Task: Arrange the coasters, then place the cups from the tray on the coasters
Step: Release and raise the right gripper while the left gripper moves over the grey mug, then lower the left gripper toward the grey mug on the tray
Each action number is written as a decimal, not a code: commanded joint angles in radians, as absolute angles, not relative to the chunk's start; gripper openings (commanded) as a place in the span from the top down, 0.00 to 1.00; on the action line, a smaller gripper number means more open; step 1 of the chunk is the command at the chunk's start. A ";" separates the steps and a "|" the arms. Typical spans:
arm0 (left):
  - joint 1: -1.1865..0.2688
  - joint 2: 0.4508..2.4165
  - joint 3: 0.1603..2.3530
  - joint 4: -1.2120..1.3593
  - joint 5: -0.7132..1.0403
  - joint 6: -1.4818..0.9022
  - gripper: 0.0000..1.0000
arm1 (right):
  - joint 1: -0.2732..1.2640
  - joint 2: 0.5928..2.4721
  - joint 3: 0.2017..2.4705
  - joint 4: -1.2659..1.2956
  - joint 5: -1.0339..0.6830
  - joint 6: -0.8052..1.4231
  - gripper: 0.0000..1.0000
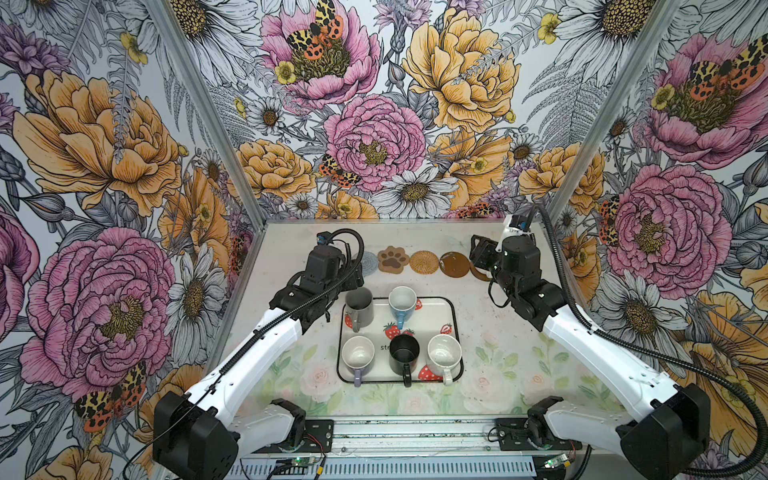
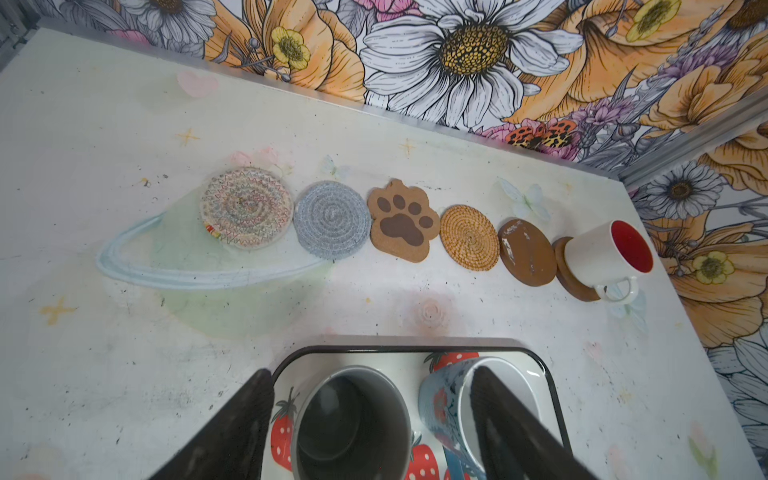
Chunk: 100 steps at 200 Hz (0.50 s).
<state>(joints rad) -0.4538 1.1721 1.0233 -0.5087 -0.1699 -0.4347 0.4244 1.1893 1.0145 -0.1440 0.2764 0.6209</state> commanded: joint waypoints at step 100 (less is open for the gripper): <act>-0.610 1.058 1.095 -0.951 -0.307 -0.482 0.28 | 0.403 1.094 0.920 -0.073 0.321 0.583 0.39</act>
